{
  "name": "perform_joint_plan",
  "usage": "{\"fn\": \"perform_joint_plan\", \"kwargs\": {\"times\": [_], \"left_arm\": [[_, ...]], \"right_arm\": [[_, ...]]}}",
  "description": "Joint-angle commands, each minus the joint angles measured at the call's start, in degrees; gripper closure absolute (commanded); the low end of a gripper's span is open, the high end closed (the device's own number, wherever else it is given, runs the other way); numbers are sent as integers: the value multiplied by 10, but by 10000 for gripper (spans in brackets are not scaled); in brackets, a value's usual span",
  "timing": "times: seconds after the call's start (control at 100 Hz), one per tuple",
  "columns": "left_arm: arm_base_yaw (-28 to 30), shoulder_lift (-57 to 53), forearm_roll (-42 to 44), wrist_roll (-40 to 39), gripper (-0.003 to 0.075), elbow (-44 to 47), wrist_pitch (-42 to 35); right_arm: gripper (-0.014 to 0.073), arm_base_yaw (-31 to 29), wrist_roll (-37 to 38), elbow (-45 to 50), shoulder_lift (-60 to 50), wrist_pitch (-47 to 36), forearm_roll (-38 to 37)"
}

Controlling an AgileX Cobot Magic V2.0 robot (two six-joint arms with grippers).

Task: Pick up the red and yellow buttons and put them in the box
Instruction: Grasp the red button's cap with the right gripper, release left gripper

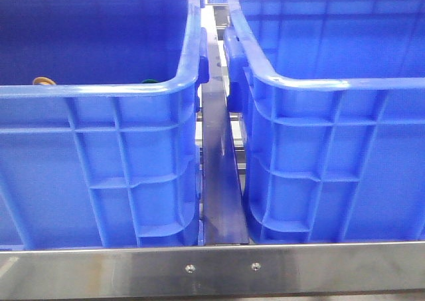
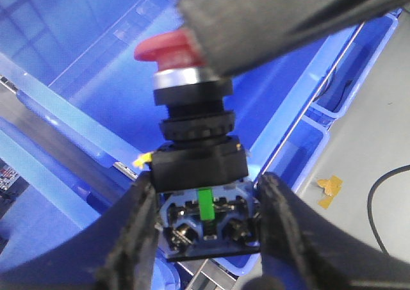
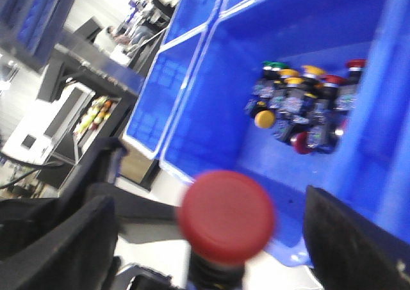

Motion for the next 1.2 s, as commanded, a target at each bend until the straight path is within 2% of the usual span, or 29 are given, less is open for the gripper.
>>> {"fn": "perform_joint_plan", "kwargs": {"times": [0.0,0.17,0.36,0.47,0.54,0.61,0.68,0.72,0.77,0.85,1.05,1.19], "left_arm": [[-4,-13,16,0,739,-14,-26],[-4,-13,16,0,739,-14,-26],[-4,-13,16,0,738,-14,-26],[-4,-13,16,0,722,-14,-25],[-4,-13,16,0,661,-14,-25],[-4,-13,16,0,551,-14,-23],[-4,-13,17,0,396,-14,-17],[-4,-13,17,0,280,-14,-13],[-4,-13,17,0,180,-14,-14],[-4,-13,17,0,83,-14,-14],[-4,-13,17,-2,66,-15,-11],[6,-17,15,-7,68,-15,3]], "right_arm": [[-18,22,-10,-39,13,3,42],[6,63,-10,-51,40,6,38],[237,72,-10,-51,48,3,36],[330,72,-10,-51,48,1,35],[348,72,-10,-51,48,-3,35],[348,72,-10,-51,48,-7,34],[348,72,-10,-51,48,-10,32],[348,72,-10,-51,48,-10,30],[348,72,-10,-51,48,-11,28],[348,72,-10,-51,48,-15,28],[348,70,-13,-51,47,-49,23],[348,43,-17,-51,45,-60,22]]}}
